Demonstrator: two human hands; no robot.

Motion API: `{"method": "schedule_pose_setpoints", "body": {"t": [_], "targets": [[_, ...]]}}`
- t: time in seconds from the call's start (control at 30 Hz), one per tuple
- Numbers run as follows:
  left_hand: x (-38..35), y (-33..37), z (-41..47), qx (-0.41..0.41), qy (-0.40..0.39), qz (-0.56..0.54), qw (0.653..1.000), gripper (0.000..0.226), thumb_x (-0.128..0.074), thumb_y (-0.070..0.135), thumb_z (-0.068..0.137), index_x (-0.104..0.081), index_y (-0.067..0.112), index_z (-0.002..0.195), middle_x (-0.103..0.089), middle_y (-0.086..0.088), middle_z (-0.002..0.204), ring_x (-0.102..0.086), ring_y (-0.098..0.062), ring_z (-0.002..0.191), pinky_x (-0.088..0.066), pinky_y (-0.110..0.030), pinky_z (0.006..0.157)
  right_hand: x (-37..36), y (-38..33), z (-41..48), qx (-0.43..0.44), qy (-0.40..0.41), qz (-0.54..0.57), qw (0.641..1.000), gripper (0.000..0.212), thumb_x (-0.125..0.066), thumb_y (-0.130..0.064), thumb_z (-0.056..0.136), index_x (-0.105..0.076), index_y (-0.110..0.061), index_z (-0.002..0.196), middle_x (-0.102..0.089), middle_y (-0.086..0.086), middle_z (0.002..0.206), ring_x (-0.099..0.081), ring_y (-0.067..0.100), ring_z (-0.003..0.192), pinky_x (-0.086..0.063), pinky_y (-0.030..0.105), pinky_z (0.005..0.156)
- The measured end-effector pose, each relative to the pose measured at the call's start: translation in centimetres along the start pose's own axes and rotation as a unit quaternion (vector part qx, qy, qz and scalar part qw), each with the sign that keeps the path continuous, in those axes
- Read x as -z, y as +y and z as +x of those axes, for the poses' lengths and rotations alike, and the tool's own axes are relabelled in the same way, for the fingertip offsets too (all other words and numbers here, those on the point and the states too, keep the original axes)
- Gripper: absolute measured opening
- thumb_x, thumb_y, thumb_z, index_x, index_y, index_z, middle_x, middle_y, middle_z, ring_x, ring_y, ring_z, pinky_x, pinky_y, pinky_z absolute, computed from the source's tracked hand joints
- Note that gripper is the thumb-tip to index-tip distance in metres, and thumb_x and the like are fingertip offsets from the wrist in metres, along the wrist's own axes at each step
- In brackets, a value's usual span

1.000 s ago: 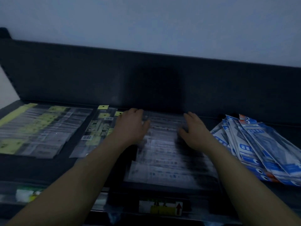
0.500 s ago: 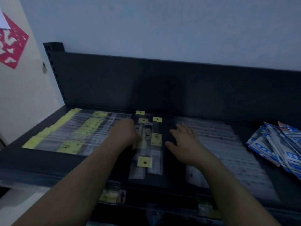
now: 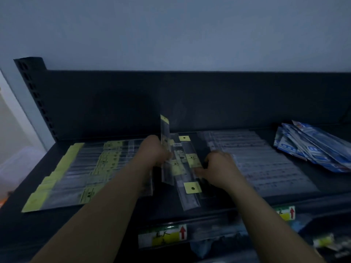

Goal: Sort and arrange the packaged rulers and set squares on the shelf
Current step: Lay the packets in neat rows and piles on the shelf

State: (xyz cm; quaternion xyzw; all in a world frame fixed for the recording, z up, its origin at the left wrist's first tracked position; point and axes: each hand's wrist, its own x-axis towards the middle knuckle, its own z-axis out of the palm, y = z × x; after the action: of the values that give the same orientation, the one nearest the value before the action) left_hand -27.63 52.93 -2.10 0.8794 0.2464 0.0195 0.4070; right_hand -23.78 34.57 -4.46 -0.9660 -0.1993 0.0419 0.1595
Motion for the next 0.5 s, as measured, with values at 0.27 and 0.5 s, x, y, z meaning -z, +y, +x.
{"method": "schedule_pose_setpoints", "body": {"t": [0.27, 0.5], "targets": [[2.3, -3.3, -4.0, -0.031, -0.041, -0.201, 0.978, 0.027, -0.073, 0.014, 0.083, -0.062, 0.010, 0.108, -0.069, -0.006, 0.103, -0.067, -0.020, 0.088, -0.055, -0.032, 0.071, 0.9, -2.3, 0.7, -0.090, -0.077, -0.047, 0.992, 0.042, -0.067, -0.051, 0.077, -0.063, -0.013, 0.093, -0.048, 0.015, 0.135, -0.042, 0.031, 0.126, -0.039, 0.037, 0.102], [1.5, -4.1, -4.7, -0.012, -0.073, -0.340, 0.937, 0.032, -0.049, 0.003, 0.096, -0.046, 0.009, 0.127, -0.075, -0.006, 0.093, -0.071, -0.017, 0.086, -0.057, -0.033, 0.075, 0.9, -2.0, 0.8, -0.095, -0.048, 0.112, 0.988, 0.033, -0.064, -0.033, 0.085, -0.050, -0.013, 0.063, -0.055, 0.002, 0.065, -0.055, 0.017, 0.061, -0.037, 0.023, 0.049]]}}
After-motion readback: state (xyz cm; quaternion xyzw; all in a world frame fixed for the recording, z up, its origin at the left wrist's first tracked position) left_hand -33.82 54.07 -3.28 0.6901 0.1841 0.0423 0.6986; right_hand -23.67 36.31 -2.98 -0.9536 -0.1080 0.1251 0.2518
